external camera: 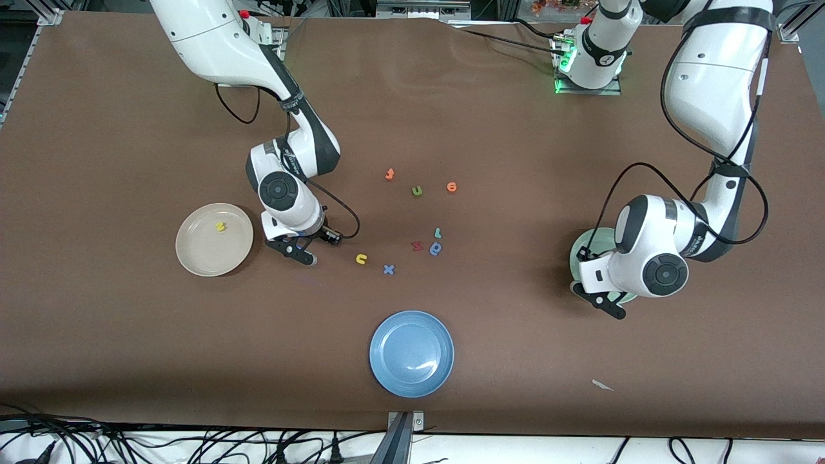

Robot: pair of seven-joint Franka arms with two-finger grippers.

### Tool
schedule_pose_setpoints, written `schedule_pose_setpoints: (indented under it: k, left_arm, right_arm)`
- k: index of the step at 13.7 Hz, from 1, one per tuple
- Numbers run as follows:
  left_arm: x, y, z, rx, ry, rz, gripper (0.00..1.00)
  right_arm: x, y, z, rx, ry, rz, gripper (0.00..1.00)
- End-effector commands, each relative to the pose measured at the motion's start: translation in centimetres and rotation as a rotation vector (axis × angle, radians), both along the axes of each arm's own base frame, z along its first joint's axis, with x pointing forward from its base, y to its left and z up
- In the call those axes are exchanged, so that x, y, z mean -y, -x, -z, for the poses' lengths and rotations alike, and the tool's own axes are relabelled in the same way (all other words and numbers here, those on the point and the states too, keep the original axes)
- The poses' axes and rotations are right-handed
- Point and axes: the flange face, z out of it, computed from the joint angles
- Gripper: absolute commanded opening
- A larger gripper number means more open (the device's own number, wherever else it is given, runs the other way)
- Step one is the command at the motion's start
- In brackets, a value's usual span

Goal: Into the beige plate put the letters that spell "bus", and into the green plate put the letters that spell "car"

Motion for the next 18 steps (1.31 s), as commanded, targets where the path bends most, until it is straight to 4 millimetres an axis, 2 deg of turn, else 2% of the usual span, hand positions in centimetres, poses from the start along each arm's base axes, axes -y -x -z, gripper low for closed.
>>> schedule_pose_setpoints:
  k: [1,2,3,5,8,11,14,16,18]
  left_arm:
    - [0.5,-0.1,-0.1,0.014,-0.014,0.068,0.89]
    - [1.2,-0.1,-0.6,0.014,-0.010,0.080,1.00]
    - [1.9,0.0,-0.9,0.015,0.000,0.077,1.00]
    - [5.3,0.6,-2.5,0.017,0.023,0.079,1.00]
    - [12.6,2.7,-4.5,0.013,0.038,-0.034,1.00]
    - [17.9,4.3,-5.4,0.016,0.066,-0.153,1.00]
    - [24.4,6.2,-5.6,0.058,0.100,-0.241,0.91]
    - [27.8,7.4,-4.8,0.075,0.111,-0.342,0.90]
    - [32.0,9.6,-3.6,0.098,0.102,-0.409,0.86]
  right_arm:
    - [-0.8,-0.5,0.5,0.003,-0.010,0.013,0.52]
    - [-0.8,-0.5,0.5,0.003,-0.010,0.015,0.49]
    - [-0.8,-0.4,0.6,0.001,-0.010,0.016,0.48]
    - [-1.1,-0.3,0.5,0.002,-0.011,0.012,0.46]
    - [-1.2,-0.2,0.6,0.002,-0.016,0.011,0.42]
    - [-1.3,-0.3,0.5,0.010,-0.020,0.002,0.34]
    - [-1.3,-0.6,0.4,0.011,-0.020,-0.011,0.30]
    - [-1.5,-1.3,-0.6,0.002,-0.021,-0.017,0.27]
    - [-1.5,-1.7,-1.5,-0.024,-0.014,-0.032,0.24]
